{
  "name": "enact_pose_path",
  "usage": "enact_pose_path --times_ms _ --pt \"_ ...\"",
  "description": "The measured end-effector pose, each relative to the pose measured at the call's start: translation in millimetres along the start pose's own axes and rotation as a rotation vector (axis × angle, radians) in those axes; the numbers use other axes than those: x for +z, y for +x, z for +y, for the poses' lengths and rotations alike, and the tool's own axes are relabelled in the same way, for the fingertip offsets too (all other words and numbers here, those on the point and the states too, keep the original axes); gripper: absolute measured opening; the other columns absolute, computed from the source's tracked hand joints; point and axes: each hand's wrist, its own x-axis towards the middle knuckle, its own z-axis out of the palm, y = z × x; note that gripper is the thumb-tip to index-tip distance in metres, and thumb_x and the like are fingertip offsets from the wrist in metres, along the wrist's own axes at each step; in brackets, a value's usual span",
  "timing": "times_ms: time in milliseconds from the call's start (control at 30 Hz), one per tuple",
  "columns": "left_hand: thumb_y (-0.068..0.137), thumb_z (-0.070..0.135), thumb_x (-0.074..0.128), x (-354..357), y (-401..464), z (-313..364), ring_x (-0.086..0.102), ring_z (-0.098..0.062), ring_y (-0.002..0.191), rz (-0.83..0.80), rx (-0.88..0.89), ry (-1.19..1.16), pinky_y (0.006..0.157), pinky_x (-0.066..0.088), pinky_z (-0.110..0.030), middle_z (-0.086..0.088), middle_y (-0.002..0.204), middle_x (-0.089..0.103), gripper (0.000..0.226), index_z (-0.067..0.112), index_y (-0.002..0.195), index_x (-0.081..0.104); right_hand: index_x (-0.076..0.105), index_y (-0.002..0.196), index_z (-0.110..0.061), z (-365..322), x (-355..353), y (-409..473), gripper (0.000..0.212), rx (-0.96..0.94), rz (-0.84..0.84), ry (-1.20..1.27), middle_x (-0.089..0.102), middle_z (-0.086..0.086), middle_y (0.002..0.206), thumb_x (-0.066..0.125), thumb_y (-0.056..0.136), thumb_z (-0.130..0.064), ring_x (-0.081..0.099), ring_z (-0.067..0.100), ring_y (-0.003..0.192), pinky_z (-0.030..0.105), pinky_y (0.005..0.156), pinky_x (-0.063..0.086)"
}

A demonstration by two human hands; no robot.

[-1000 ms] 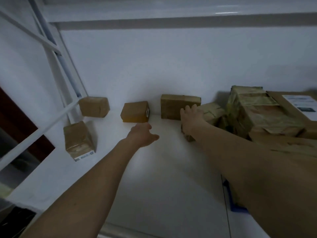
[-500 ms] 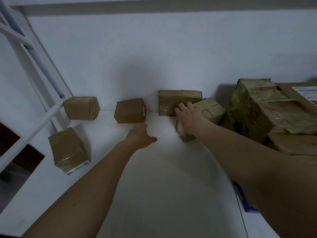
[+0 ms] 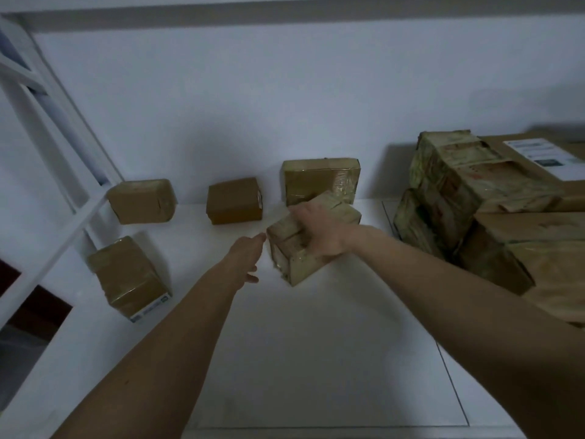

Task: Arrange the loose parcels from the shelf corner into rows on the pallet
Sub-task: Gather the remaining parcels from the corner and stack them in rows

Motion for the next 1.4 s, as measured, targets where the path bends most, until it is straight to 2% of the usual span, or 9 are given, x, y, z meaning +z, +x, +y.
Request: enact_pose_path --times_ms 133,300,467,667,800,933,1067,1233,1400 --pt "0.094 0.057 0.045 9 -6 -1 0.048 -0.042 0.12 -0.073 -0.07 -0.09 0.091 0.05 -0.053 -0.019 0.144 0.037 0.073 0.012 0.148 0.028 0.051 0.123 -0.005 45 -17 -1 0.041 0.486 0.211 0.223 0.053 0.016 0.121 0.055 0.089 -0.028 0.048 0.034 0.113 0.036 0.087 0.044" --pt "0.098 0.048 0.042 26 -7 -5 0.055 -0.034 0.106 -0.135 -0.032 -0.076 0.092 0.044 -0.041 -0.017 0.116 0.056 0.06 0.002 0.137 0.042 0.051 0.092 -0.002 54 -6 -12 0.017 0.569 0.139 0.714 0.048 0.004 0.08 0.042 0.096 -0.016 0.043 0.015 0.066 0.02 0.05 0.034" --pt "0.096 0.041 0.051 19 -8 -8 0.058 -0.033 0.104 -0.153 0.021 -0.039 0.096 0.045 -0.041 -0.015 0.108 0.06 0.053 0.001 0.13 0.048 0.048 0.112 -0.006 51 0 -20 0.023 0.584 0.087 0.792 0.046 0.009 0.092 0.046 0.095 -0.021 0.043 0.019 0.073 0.025 0.053 0.032" --pt "0.094 0.019 0.059 1 -19 -10 0.061 -0.023 0.092 -0.175 0.056 -0.095 0.08 0.049 -0.035 -0.01 0.104 0.063 0.032 0.003 0.121 0.052 0.045 0.095 -0.004 38 8 -35 0.016 0.596 0.125 0.928 0.05 0.006 0.084 0.054 0.09 -0.016 0.05 0.017 0.072 0.027 0.064 0.047" --pt "0.087 0.004 0.066 -12 -29 5 0.06 -0.018 0.089 -0.11 0.263 -0.087 0.073 0.048 -0.026 -0.008 0.106 0.065 0.041 0.004 0.126 0.055 0.052 0.077 -0.012 22 -17 -44 0.011 0.503 0.237 0.947 0.054 0.006 0.077 0.056 0.085 -0.006 0.052 0.018 0.067 0.021 0.054 0.043" --pt "0.081 -0.014 0.063 -20 -46 30 0.057 -0.032 0.112 -0.027 0.465 -0.055 0.088 0.053 -0.045 -0.02 0.128 0.057 0.061 0.002 0.137 0.045 0.06 0.106 -0.004 1 -54 -60 0.023 0.38 0.324 0.913 0.058 0.006 0.097 0.057 0.083 -0.004 0.056 0.021 0.091 0.024 0.066 0.046" --pt "0.084 -0.006 0.063 -17 -68 51 0.058 -0.032 0.11 0.091 0.627 0.003 0.089 0.051 -0.038 -0.017 0.126 0.056 0.057 0.004 0.136 0.044 0.052 0.083 -0.01 -9 -82 -86 0.009 0.338 0.461 0.917 0.055 0.0 0.081 0.06 0.084 -0.009 0.056 0.014 0.075 0.021 0.057 0.046" --pt "0.076 -0.001 0.075 -1 -95 74 0.063 0.003 0.077 -0.138 0.812 -0.077 0.062 0.052 -0.013 0.005 0.101 0.065 0.046 0.026 0.11 0.058 0.042 0.071 -0.015 -9 -107 -132 0.028 0.365 0.63 0.837 0.046 -0.003 0.073 0.066 0.086 -0.014 0.045 0.004 0.062 0.009 0.04 0.038" --pt "0.069 0.033 0.084 23 -122 99 0.069 -0.012 0.097 -0.346 0.86 -0.141 0.082 0.053 -0.027 0.007 0.105 0.072 0.05 0.029 0.114 0.062 0.044 0.104 -0.008 7 -128 -175 0.034 0.438 0.762 0.782 0.05 0.0 0.089 0.064 0.087 -0.03 0.05 0.011 0.077 0.026 0.058 0.039"
